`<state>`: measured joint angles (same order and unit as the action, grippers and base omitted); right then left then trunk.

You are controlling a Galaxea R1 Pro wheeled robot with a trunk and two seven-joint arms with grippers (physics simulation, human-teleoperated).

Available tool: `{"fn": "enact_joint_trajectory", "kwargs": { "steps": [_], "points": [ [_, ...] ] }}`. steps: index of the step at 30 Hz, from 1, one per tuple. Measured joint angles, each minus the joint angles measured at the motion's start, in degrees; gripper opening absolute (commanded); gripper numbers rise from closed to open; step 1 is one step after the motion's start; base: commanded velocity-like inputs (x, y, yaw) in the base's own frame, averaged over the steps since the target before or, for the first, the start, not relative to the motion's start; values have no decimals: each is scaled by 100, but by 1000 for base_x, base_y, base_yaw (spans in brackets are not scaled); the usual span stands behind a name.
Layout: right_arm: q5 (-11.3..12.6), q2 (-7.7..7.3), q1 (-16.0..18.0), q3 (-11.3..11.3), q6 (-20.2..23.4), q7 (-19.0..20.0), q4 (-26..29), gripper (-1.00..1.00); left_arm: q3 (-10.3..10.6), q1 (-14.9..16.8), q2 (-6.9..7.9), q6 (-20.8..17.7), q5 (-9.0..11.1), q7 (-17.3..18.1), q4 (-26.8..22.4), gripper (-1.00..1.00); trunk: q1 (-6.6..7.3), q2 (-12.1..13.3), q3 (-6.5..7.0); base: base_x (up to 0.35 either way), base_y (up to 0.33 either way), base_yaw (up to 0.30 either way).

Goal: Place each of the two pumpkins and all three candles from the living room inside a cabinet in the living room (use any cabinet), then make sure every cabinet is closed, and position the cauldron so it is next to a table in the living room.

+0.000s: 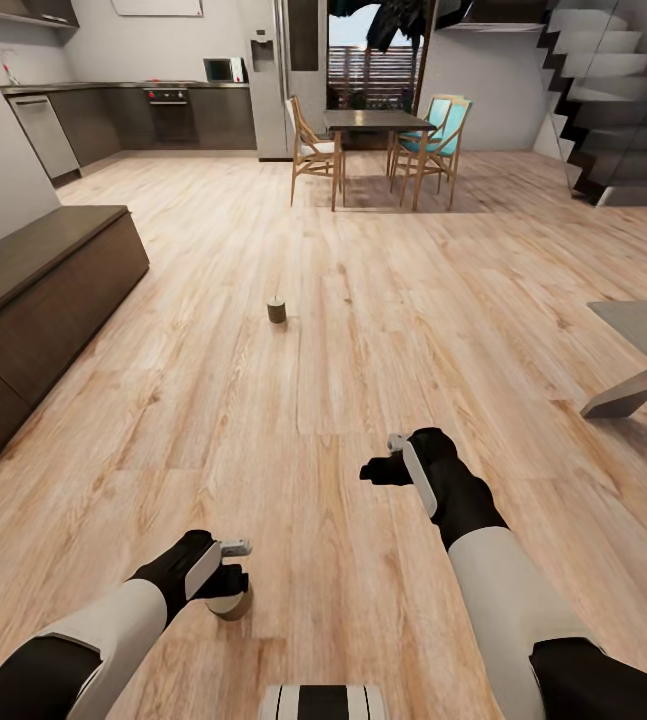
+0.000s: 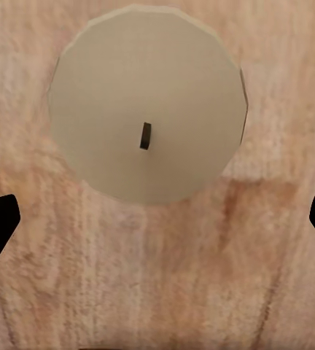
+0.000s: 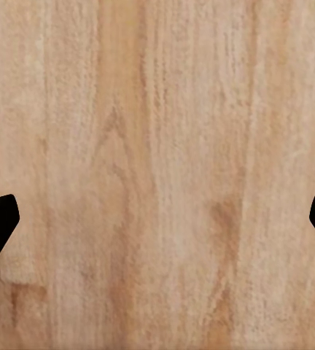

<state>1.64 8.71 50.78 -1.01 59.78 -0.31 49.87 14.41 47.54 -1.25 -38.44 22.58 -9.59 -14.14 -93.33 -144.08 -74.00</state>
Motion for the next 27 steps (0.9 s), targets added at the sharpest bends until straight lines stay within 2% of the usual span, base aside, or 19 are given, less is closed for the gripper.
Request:
{"fn": "enact_joint_trajectory", "kwargs": {
  "steps": [4,11,27],
  "points": [
    [1,1,0,0,0,1,0,100,0,0,0,211,3,0,0,100,0,0,0,0,0,0],
    [1,1,0,0,0,1,0,100,0,0,0,261,9,3,1,100,0,0,0,0,0,0],
    [1,0,0,0,0,-1,0,100,-72,0,0,255,10,9,9,100,-42,-21,-354,0,0,0]
  ]
}}
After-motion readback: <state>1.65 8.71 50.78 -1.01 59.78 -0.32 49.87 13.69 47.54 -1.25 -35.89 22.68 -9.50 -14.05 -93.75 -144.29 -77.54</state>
